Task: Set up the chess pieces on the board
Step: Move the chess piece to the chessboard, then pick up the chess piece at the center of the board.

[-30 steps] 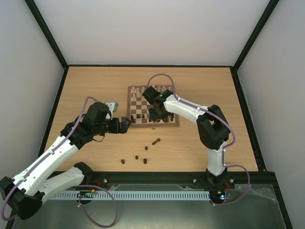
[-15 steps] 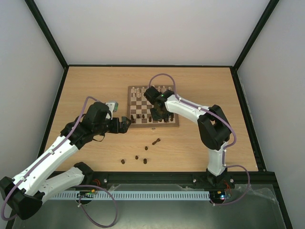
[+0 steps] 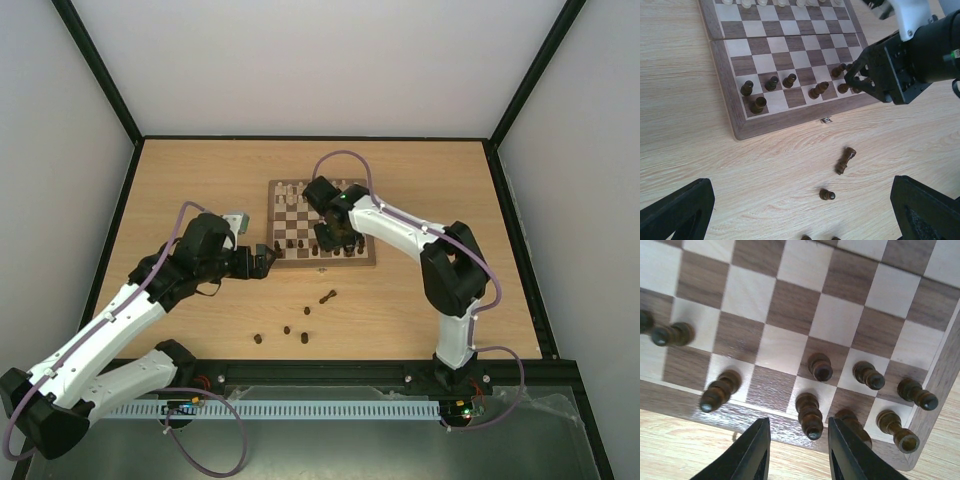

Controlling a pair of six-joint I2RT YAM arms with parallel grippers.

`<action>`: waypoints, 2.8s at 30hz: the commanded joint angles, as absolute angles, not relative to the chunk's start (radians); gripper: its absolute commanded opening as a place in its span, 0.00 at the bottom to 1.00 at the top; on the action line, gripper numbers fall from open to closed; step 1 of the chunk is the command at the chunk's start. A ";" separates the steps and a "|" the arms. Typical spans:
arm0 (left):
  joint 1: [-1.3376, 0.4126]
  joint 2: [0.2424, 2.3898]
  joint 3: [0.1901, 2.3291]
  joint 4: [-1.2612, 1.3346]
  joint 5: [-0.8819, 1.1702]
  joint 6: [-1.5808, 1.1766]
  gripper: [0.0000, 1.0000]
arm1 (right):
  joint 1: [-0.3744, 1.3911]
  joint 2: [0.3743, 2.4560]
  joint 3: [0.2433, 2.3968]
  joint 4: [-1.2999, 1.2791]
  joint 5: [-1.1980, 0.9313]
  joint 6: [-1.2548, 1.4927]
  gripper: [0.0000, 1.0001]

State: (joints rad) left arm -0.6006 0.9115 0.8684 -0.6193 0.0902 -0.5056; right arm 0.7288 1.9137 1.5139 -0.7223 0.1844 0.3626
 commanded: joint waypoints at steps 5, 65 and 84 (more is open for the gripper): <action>-0.596 0.889 0.873 -0.614 0.095 -0.509 0.99 | 0.779 1.902 1.618 -0.779 0.145 0.346 0.33; -0.591 0.825 0.890 -0.657 0.072 -0.509 1.00 | 0.854 2.059 1.780 -0.827 0.150 0.346 0.31; -0.590 0.828 0.916 -0.696 0.122 -0.529 0.99 | 0.964 1.537 1.357 -0.820 0.177 0.482 0.43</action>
State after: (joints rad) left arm -0.5968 0.8112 0.8894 -0.6716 0.0803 -0.5274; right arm 0.9390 1.6054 1.4643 -0.7670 0.1654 0.4221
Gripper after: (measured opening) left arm 0.994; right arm 0.430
